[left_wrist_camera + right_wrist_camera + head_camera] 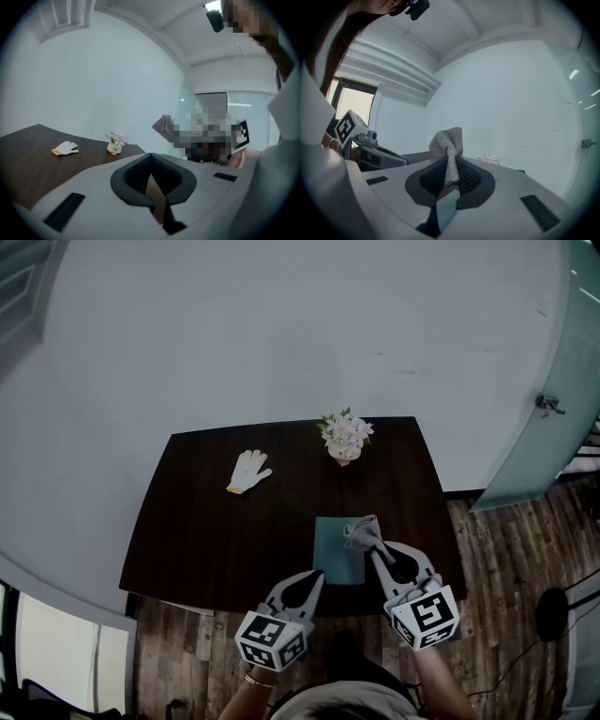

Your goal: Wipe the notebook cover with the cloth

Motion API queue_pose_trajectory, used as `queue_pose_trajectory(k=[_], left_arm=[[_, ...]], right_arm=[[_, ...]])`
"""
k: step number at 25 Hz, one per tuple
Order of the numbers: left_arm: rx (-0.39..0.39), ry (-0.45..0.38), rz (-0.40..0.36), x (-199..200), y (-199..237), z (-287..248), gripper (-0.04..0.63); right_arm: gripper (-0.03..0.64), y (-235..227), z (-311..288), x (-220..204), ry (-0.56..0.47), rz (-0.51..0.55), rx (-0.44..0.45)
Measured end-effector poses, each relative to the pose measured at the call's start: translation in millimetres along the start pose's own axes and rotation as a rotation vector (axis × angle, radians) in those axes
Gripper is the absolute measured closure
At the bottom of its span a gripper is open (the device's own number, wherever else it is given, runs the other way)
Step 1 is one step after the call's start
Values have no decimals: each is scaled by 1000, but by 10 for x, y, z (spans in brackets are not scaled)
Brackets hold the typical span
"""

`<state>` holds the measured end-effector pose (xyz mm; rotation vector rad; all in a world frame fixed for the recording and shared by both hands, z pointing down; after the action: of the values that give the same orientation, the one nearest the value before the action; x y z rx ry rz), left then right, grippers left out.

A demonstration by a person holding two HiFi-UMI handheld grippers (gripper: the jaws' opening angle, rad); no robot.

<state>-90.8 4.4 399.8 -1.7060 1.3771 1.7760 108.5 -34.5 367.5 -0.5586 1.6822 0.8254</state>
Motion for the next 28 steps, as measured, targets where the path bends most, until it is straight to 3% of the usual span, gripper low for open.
queue_pose_trajectory(k=[12, 28], left_arm=[[85, 58, 52, -147, 602, -652, 577], [72, 328, 78, -524, 1417, -1105, 577]], right_arm=[[578, -373, -1088, -401, 104, 120, 207], [578, -366, -2265, -1139, 336, 307, 362]])
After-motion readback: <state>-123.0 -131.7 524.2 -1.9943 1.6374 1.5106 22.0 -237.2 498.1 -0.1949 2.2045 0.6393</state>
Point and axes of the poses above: the fingertips, and each gripper's own axes: z backward along the fingers, y to its left, x out of its top, the point moved 9 cm from there along z, backward along the fingers, and after that the axes turned 9 degrees about z, right-handed, at the moved point
